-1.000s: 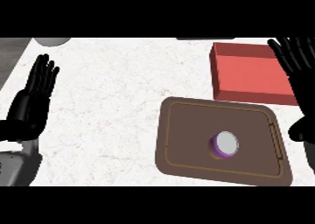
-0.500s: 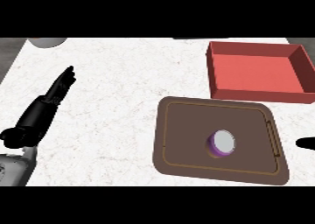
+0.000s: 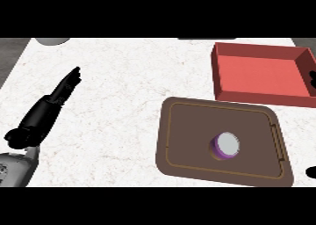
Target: Pick the can from the tray and place it in the cardboard box
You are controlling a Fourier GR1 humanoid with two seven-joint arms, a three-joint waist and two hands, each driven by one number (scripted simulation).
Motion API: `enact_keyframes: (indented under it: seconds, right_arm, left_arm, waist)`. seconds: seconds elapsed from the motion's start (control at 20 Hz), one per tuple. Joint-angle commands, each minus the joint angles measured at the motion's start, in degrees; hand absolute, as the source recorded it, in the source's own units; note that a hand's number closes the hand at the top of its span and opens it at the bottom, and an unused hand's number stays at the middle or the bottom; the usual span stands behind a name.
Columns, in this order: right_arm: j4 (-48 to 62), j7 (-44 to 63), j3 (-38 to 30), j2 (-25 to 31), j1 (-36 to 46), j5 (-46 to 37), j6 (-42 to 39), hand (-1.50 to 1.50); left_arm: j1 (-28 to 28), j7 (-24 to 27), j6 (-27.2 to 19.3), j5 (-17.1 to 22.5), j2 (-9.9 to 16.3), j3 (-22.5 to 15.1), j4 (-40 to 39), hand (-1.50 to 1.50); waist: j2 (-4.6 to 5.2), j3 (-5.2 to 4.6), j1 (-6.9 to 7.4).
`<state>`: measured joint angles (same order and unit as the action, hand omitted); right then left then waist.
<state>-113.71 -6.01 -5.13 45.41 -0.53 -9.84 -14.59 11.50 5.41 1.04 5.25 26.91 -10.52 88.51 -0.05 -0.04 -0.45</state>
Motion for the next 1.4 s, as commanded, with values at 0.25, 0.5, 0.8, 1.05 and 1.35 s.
enact_keyframes:
  seconds: [0.25,0.5,0.8,1.05,1.35]
  right_arm:
    - [-12.77,18.54,13.22,6.21,2.54,-8.76,-12.26,-1.50]
    - [-19.43,35.14,22.06,3.42,6.72,-13.66,-17.57,-1.50]
    - [-17.92,48.64,29.89,-4.54,12.06,-14.39,-24.79,-1.50]
    - [-14.85,53.26,32.86,-12.54,13.45,-16.07,-27.39,-1.50]
    - [-6.85,52.54,40.27,-19.09,15.81,-29.69,-23.22,-1.50]
  left_arm:
    - [-0.08,2.07,0.24,-2.44,-2.36,-1.16,-2.13,0.00]
    - [2.18,-1.73,0.37,-1.55,-2.00,1.13,0.12,0.00]
    - [2.81,0.02,2.16,-3.03,-3.24,1.99,-2.91,0.00]
    - [0.87,-3.42,3.27,-4.19,-4.41,2.17,0.98,0.00]
    - [0.54,0.47,5.68,-4.75,-4.06,5.15,-1.88,0.00]
  waist:
    - [0.10,-0.10,0.83]
    - [-0.04,-0.09,1.05]
    - [0.10,-0.04,0.74]
    - [0.01,0.02,0.64]
    - [0.04,0.04,0.73]
